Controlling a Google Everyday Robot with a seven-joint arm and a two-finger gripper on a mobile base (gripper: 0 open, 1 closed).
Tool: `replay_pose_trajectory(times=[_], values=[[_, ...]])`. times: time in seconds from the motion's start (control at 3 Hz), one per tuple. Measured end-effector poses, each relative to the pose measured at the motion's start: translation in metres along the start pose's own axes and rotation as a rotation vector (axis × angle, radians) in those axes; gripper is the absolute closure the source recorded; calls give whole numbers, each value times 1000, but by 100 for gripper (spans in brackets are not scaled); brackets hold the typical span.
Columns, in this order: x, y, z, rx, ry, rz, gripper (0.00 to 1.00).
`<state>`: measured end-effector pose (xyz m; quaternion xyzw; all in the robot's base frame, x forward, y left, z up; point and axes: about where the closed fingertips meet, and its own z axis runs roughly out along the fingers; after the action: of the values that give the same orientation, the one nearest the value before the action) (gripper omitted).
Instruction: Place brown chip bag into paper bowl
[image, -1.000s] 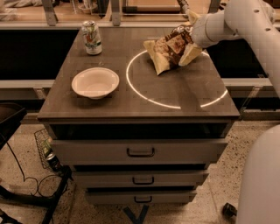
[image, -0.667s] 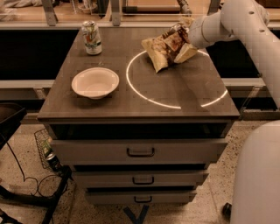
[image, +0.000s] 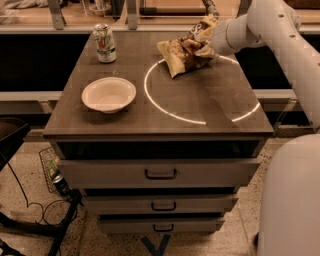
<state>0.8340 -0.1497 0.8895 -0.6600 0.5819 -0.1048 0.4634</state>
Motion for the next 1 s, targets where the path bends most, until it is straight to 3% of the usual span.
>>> replay_pose_trajectory(times=[0.33,0.67,1.0], values=[[-1,2,3,-5,-3,0,88],[-2,4,7,-9,-5,0,100],[-2,4,7,-10,-5,0,100]])
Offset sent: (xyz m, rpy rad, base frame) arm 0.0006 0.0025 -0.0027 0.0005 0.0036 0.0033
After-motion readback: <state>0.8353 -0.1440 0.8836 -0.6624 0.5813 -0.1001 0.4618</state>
